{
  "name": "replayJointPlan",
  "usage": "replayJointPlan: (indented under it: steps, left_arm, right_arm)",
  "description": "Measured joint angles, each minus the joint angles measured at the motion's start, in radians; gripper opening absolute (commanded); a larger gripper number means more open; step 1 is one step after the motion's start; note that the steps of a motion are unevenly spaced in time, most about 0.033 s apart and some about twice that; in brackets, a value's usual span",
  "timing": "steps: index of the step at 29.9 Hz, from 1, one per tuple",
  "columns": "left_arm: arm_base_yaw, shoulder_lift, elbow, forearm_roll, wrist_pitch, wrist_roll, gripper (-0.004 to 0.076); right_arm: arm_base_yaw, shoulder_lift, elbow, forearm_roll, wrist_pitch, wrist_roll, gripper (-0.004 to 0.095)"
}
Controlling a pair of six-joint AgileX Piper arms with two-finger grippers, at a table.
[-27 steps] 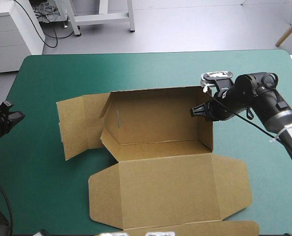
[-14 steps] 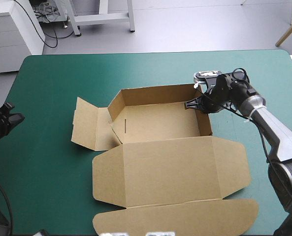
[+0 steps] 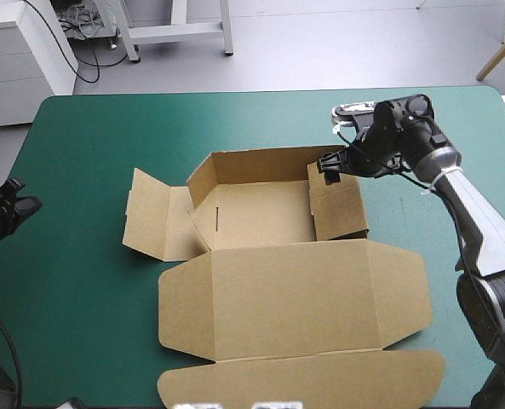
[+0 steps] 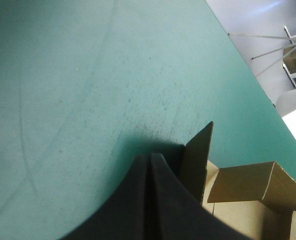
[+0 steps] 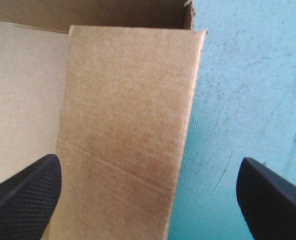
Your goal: Fold the box
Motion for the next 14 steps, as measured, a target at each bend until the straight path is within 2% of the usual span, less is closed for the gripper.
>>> replayJointPlan:
  steps: [5, 14]
  left_arm:
    - [0.000, 0.000, 0.000, 0.000, -0.001, 0.000, -0.0010]
    - [0.000, 0.000, 0.000, 0.000, -0.005, 0.000, -0.0010]
  right_arm:
    - [0.000, -0.044, -0.086, -0.002, 0.055, -0.003, 0.0891]
    - [0.000, -0.226, -0.030, -0.013, 0.074, 0.008, 0.0891]
